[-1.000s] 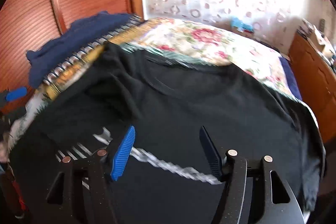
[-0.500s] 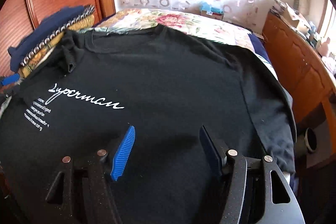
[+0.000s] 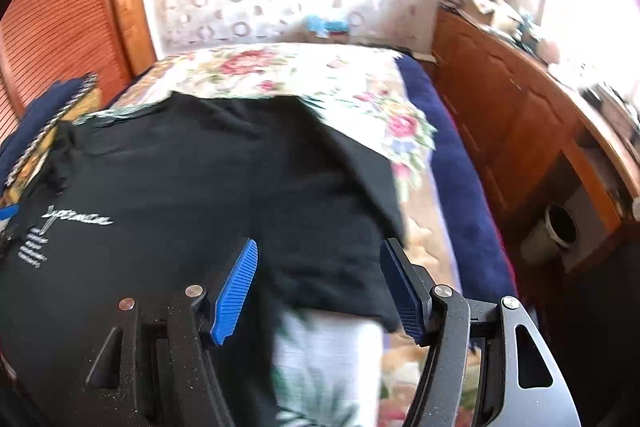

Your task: Fold small clothes

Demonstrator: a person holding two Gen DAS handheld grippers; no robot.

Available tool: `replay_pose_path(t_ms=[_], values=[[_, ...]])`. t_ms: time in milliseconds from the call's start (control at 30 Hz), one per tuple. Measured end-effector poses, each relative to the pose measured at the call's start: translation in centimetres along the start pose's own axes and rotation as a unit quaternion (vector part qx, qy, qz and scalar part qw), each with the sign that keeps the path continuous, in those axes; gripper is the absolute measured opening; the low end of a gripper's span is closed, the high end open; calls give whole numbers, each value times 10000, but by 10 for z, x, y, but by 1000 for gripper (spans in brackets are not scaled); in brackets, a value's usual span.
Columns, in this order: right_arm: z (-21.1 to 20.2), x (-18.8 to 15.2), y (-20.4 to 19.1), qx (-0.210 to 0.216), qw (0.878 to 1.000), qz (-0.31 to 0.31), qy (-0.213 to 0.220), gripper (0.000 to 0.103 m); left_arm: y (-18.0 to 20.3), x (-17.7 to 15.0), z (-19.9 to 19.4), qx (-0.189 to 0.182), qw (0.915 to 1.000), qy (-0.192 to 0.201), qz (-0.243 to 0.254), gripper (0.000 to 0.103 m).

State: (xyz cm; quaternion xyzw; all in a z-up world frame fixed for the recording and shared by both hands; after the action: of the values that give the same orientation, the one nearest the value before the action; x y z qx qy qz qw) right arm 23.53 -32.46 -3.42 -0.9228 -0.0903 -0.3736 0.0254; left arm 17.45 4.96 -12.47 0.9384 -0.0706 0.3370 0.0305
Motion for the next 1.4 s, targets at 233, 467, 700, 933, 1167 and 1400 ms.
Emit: replay_pose_path(t_ms=[233, 467, 700, 933, 1167, 1400], values=[[21, -2, 20, -58, 9989, 411, -240, 66, 1, 2, 5, -61, 10000, -42, -3, 82], [33, 14, 31, 67, 9973, 695, -234, 57, 2, 2, 6, -74, 10000, -51, 19, 84], [39, 21, 39, 270, 9968, 733, -172, 32, 1, 2, 6, -73, 10000, -51, 17, 84], [45, 24, 29, 96, 9991, 354, -214, 4, 1, 2, 7, -75, 10000, -52, 17, 84], [5, 36, 18, 91, 9997, 115, 206, 1, 1, 2, 7, -75, 10000, -53, 17, 85], [-53, 56, -51, 688, 9936, -679, 583, 1, 1, 2, 7, -81, 10000, -53, 17, 86]])
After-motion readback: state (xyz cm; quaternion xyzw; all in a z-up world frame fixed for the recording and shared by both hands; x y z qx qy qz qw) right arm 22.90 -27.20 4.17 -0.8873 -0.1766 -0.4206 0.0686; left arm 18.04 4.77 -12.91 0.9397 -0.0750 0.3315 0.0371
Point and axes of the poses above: each gripper's, at about its wrist camera, not at the fingertips, and z roughly the way its jaws point, y to its right, x to its top, the point moved 4 cm from there along z, roughly the way its jaws point
